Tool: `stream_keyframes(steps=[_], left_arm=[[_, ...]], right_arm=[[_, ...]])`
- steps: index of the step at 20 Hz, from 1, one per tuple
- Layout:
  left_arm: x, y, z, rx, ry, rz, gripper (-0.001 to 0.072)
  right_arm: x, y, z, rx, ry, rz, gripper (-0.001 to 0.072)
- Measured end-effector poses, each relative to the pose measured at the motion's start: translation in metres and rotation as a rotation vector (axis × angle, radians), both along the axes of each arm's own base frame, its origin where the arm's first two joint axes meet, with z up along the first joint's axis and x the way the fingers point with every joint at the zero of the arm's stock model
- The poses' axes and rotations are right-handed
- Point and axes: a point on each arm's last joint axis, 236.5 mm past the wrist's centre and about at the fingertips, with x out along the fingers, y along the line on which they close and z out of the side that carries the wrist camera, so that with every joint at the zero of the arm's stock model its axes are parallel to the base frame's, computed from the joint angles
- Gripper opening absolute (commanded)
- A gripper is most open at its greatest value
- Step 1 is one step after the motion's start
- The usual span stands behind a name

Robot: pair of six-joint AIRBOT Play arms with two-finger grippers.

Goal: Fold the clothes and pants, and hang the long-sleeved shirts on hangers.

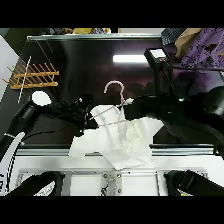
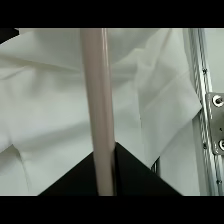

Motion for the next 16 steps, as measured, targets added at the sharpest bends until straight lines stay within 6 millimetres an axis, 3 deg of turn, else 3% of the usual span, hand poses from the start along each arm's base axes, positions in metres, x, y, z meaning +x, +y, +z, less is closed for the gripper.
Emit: stream_keyframes(steps=[5,11,16], left_arm=[[0.0,0.014,-0.01,0.056,-0.015,-0.024,0.0025],[-0.002,0.053,-0.013,0.07,-0.031,-0.09,0.0025],[0.009,0.082,-0.013,0.068,-0.045,-0.044,0.0025]], right_arm=[[0.008,0.034,0.001,-0.019,0.005,0.072,0.0021],[0.014,0.073,0.0,-0.029,-0.001,0.135,0.0021],[0.015,0.095,-0.006,-0.045,0.001,0.167,0.0021]])
